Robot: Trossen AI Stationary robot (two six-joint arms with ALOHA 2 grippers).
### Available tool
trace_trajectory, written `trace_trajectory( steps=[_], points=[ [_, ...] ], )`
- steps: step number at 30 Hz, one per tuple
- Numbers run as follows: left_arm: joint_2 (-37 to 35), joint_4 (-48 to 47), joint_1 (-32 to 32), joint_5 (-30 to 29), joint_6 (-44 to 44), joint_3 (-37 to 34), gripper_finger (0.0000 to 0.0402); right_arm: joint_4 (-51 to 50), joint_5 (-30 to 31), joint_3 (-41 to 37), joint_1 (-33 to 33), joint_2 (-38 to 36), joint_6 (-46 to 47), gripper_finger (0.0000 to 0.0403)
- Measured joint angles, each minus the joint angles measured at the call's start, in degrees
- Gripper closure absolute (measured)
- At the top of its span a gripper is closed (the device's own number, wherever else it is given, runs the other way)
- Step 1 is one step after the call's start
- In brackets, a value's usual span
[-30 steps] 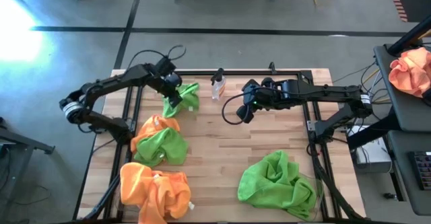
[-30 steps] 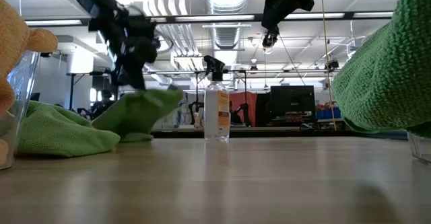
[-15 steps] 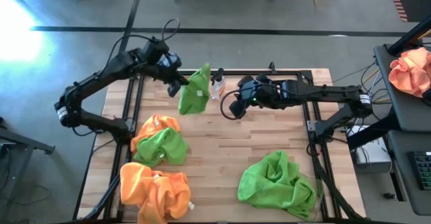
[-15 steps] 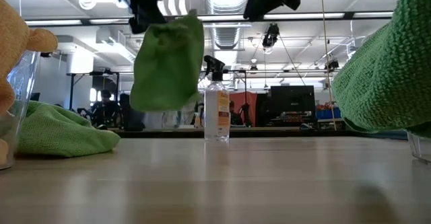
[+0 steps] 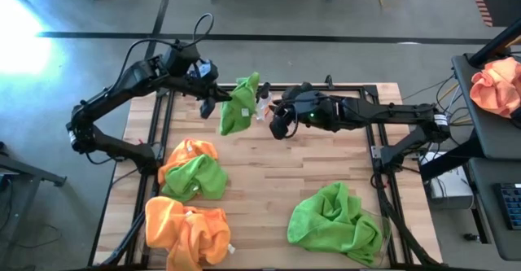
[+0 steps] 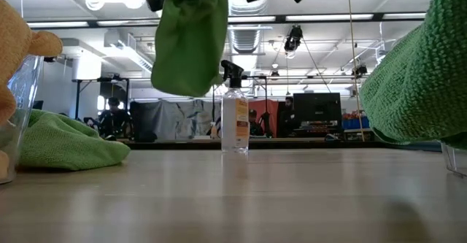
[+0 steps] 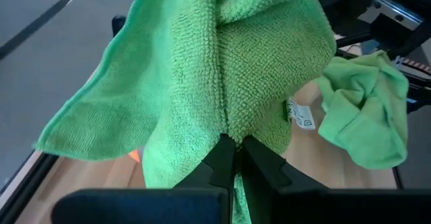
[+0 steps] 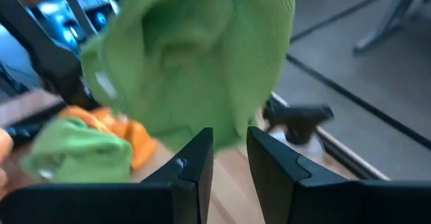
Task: Sort microfiber towel by color & place in baskets
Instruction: Put the green microfiber cloth into the right transparent bin
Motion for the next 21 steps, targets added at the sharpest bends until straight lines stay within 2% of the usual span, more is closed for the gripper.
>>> trace_trajectory(
  steps=[5, 8, 14, 21],
  points=[
    [0.0, 0.63, -2.04, -0.01, -0.04, 1.25, 0.04, 5.37, 0.05, -0.02, -0.27, 0.03, -1.09, 0.0316],
    [0.0, 0.97, -3.44, -0.02, -0.29, 1.93, 0.04, 7.42, 2.2, 0.0, -0.37, 0.81, -2.69, 0.0316],
    [-0.01, 1.61, -6.36, -0.02, -1.34, 2.74, 0.04, 13.18, 2.79, 0.01, -0.46, 4.25, -6.24, 0.0316],
    [0.02, 0.18, -9.59, 0.0, -1.38, 4.9, 0.04, 13.47, 2.76, 1.24, -0.66, 7.5, -10.45, 0.0316]
  ],
)
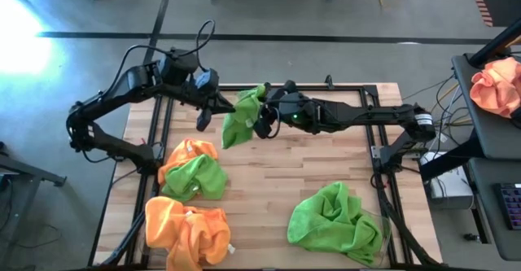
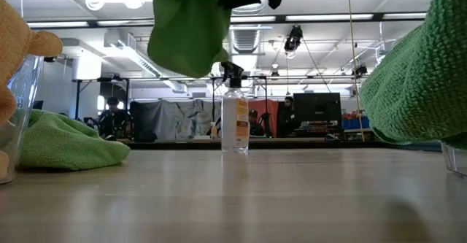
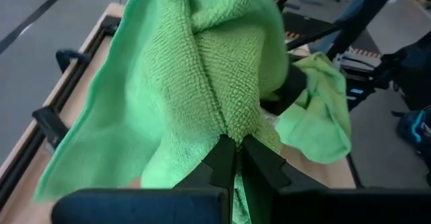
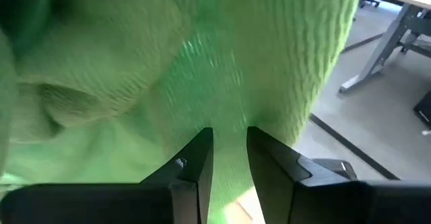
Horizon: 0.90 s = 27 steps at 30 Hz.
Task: Sort microfiber towel by color & place in baskets
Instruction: Put the green microfiber cloth into the right transparent bin
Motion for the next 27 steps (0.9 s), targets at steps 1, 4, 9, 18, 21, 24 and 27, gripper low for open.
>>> trace_trajectory(
  steps=[1, 4, 9, 18, 21, 24, 27],
  points=[
    [-0.02, -0.03, -0.3, 0.0, -0.01, 0.55, 0.04, 0.16, -0.04, 0.28, 0.01, 0.14, -0.32, 0.0316],
    [-0.02, -0.21, -1.12, -0.01, 0.0, 2.63, 0.04, 0.59, -0.4, 1.07, 0.02, 0.15, -0.43, 0.0316],
    [-0.01, -0.09, -1.71, 0.0, 0.68, 6.33, 0.04, 0.69, -4.22, 3.11, 0.0, 0.15, -0.46, 0.0316],
    [0.04, -0.23, -1.69, -0.12, 1.56, 8.33, 0.04, 3.77, -9.7, 3.61, 0.04, 0.11, -1.9, 0.0316],
    [0.04, -0.22, -1.69, -0.72, 1.62, 8.33, 0.04, 4.21, -10.93, 3.61, 0.07, 0.11, -2.15, 0.0316],
    [0.04, -0.22, -1.69, -0.89, 1.62, 8.33, 0.04, 4.5, -10.99, 3.61, 0.07, 0.11, -2.89, 0.0316],
    [0.04, -0.22, -1.69, -0.89, 1.62, 8.33, 0.04, 4.48, -10.98, 3.61, 0.07, 0.11, -2.92, 0.0316]
  ],
)
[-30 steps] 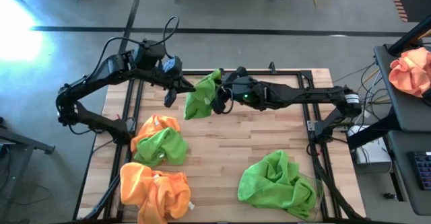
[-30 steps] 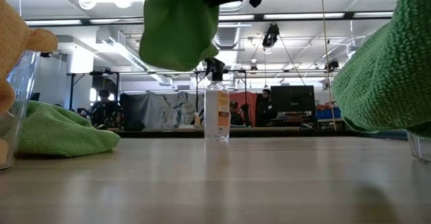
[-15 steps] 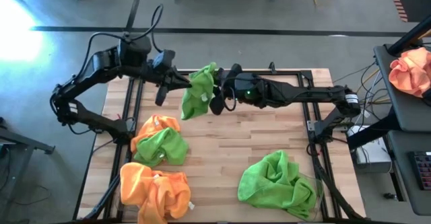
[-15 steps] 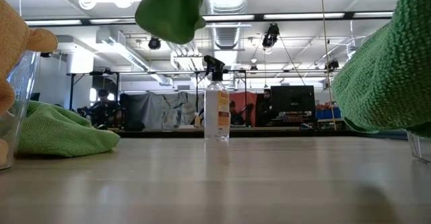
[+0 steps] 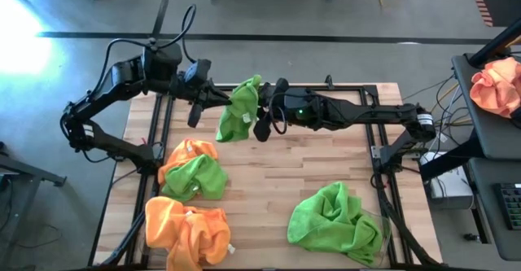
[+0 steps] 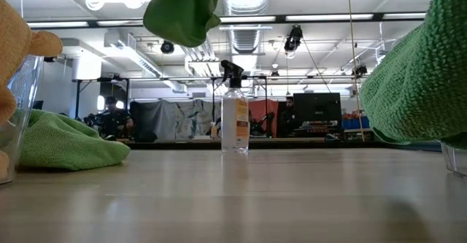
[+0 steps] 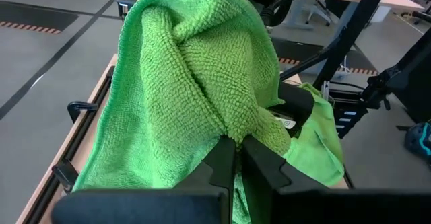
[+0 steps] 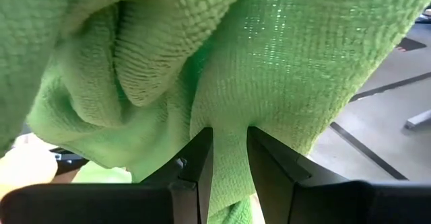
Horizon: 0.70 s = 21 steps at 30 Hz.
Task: Sort microfiber towel by color & place in baskets
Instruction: Put the green microfiber cloth into the right transparent bin
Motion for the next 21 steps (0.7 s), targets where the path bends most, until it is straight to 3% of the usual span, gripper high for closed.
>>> trace_trajectory(
  steps=[21],
  points=[
    [0.0, 1.27, 0.0, 0.0, 0.02, -0.09, 0.04, -1.76, 0.03, -0.07, -0.04, 0.0, -0.52, 0.0316]
  ],
)
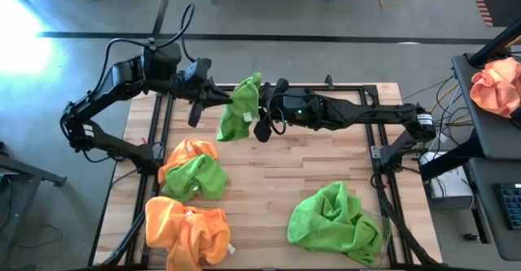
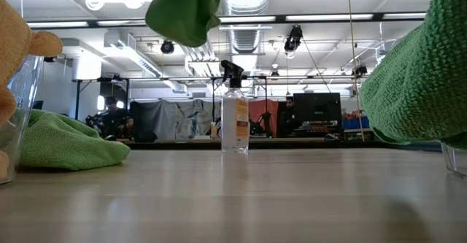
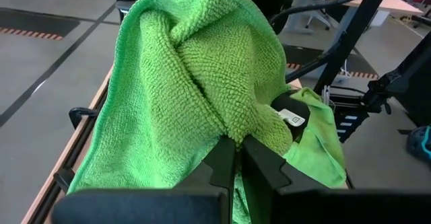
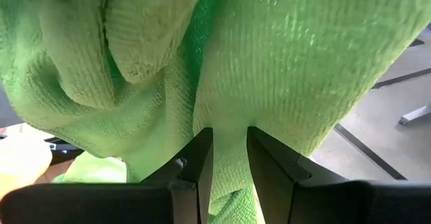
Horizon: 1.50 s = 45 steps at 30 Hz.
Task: Sort microfiber towel by color & place in baskets
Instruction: Put the green microfiber cloth into the right transparent bin
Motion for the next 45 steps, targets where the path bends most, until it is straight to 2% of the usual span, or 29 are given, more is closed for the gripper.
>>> trace_trajectory(
  steps=[13, 22, 36, 41, 45],
  points=[
    [0.02, 2.78, 0.0, 0.0, 0.33, 0.0, 0.04, 0.86, -0.89, -0.07, 0.0, 0.8, 0.1, 0.0316],
    [0.02, 3.52, 0.02, 0.02, 0.39, -0.02, 0.04, 5.7, -2.95, -0.1, -0.07, 4.51, -0.34, 0.0316],
    [-0.02, 0.92, 0.1, -0.07, 2.2, -0.02, 0.04, 9.48, -2.47, -0.09, -0.11, 2.58, 0.63, 0.0316],
    [-0.13, -3.35, 0.13, -6.89, 3.42, -0.02, 0.04, 8.07, -2.45, -0.09, 0.0, 1.25, 0.56, 0.0308],
    [-0.15, -6.15, 0.15, -11.85, 4.21, -0.02, 0.04, 6.39, -2.45, -0.09, 0.02, 0.85, 0.56, 0.0282]
  ],
)
